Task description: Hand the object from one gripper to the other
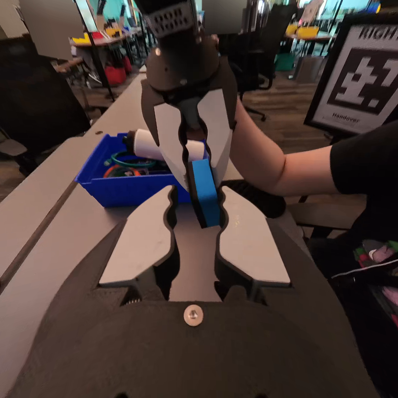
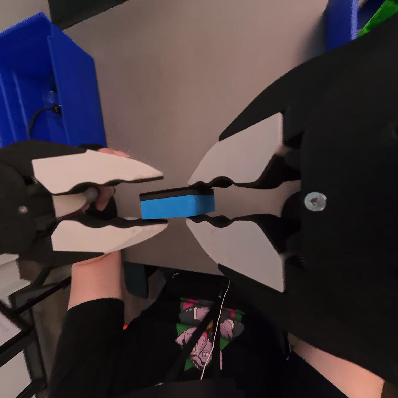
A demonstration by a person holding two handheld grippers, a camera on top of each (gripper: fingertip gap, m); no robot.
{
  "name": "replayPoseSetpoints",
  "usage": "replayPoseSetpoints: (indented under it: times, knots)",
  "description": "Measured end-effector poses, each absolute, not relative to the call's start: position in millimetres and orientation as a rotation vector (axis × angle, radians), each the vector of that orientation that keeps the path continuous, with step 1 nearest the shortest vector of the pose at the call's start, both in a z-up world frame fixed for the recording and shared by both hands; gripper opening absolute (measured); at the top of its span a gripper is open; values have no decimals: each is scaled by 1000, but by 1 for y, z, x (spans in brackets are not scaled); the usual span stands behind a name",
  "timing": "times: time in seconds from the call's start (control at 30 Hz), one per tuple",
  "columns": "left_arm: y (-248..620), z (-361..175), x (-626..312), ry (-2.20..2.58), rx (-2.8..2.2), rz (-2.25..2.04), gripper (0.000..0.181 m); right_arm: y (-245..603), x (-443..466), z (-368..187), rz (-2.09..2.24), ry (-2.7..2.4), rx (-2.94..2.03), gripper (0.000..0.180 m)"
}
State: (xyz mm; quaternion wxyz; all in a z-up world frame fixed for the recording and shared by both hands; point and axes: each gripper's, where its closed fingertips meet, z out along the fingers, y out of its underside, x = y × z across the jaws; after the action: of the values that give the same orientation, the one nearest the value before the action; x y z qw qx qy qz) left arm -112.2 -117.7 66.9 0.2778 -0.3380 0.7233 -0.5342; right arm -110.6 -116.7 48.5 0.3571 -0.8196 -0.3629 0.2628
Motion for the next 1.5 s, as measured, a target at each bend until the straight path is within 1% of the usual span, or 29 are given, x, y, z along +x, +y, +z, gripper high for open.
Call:
replayPoseSetpoints:
  times: [0.13, 0.2, 0.23, 0.27, 0.33, 0.43, 0.5, 0.57, 0.63, 0.77, 0.8, 0.83, 0.87, 0.93, 0.97, 1.0, 1.03, 1.07, 1.13, 1.2, 1.27, 1.33, 1.37, 1.43, 1.47, 1.5]
  knots:
    - [-122, 47, -112, 2042, -951, -1317, 24, -116, -106, 38, 531, -1005, -2152, 23]
    - [-117, 42, -106, 2038, -979, -1245, 22, -111, -100, 34, 404, -1013, -2167, 24]
    - [-112, 48, -102, 1984, -976, -1243, 22, -105, -95, 39, 329, -991, -2131, 26]
    - [-107, 59, -98, 1895, -972, -1282, 22, -98, -92, 51, 281, -957, -2053, 30]
    - [-94, 92, -97, 1668, -951, -1438, 21, -87, -88, 82, 250, -854, -1874, 52]
    - [-65, 148, -116, 1241, -840, -1748, 22, -77, -79, 126, 275, -668, -1650, 66]
    - [-48, 168, -132, 1042, -794, -1897, 22, -76, -82, 153, 406, -558, -1470, 65]
    - [-38, 174, -138, 954, -785, -1953, 22, -75, -89, 170, 592, -467, -1346, 61]
    - [-38, 175, -139, 922, -766, -1967, 22, -67, -100, 166, 723, -427, -1327, 61]
    - [-54, 167, -131, 1002, -768, -1941, 22, -50, -127, 144, 809, -447, -1387, 58]
    - [-59, 165, -130, 1026, -761, -1928, 22, -49, -131, 143, 823, -451, -1374, 52]
    - [-61, 164, -129, 1034, -760, -1911, 22, -50, -133, 142, 838, -466, -1364, 29]
    - [-62, 163, -128, 1035, -760, -1891, 22, -54, -135, 143, 862, -489, -1353, 23]
    - [-63, 162, -126, 1059, -759, -1841, 23, -58, -132, 143, 898, -507, -1372, 22]
    - [-62, 163, -126, 1062, -753, -1808, 34, -62, -130, 140, 917, -539, -1409, 22]
    - [-60, 165, -127, 1066, -746, -1775, 53, -64, -126, 136, 917, -564, -1459, 22]
    - [-60, 166, -127, 1093, -743, -1741, 62, -67, -121, 130, 905, -588, -1522, 22]
    - [-61, 165, -128, 1137, -743, -1704, 65, -70, -116, 122, 886, -618, -1596, 22]
    - [-63, 157, -125, 1257, -751, -1567, 66, -71, -103, 114, 792, -626, -1675, 22]
    - [-63, 148, -121, 1341, -711, -1337, 66, -67, -90, 112, 622, -627, -1698, 22]
    - [-67, 142, -121, 1394, -638, -1136, 67, -70, -91, 112, 401, -775, -1612, 22]
    - [-77, 137, -122, 1454, -603, -1069, 62, -71, -92, 112, 135, -913, -1491, 22]
    - [-81, 136, -123, 1477, -622, -1093, 61, -69, -89, 114, -23, -956, -1426, 23]
    - [-85, 137, -124, 1496, -764, -1270, 54, -68, -81, 127, -373, -1002, -1250, 22]
    - [-87, 138, -126, 1509, -873, -1417, 54, -70, -76, 135, -577, -1006, -1144, 22]
    - [-92, 139, -129, 1530, -962, -1587, 59, -74, -74, 143, -764, -1017, -1025, 23]
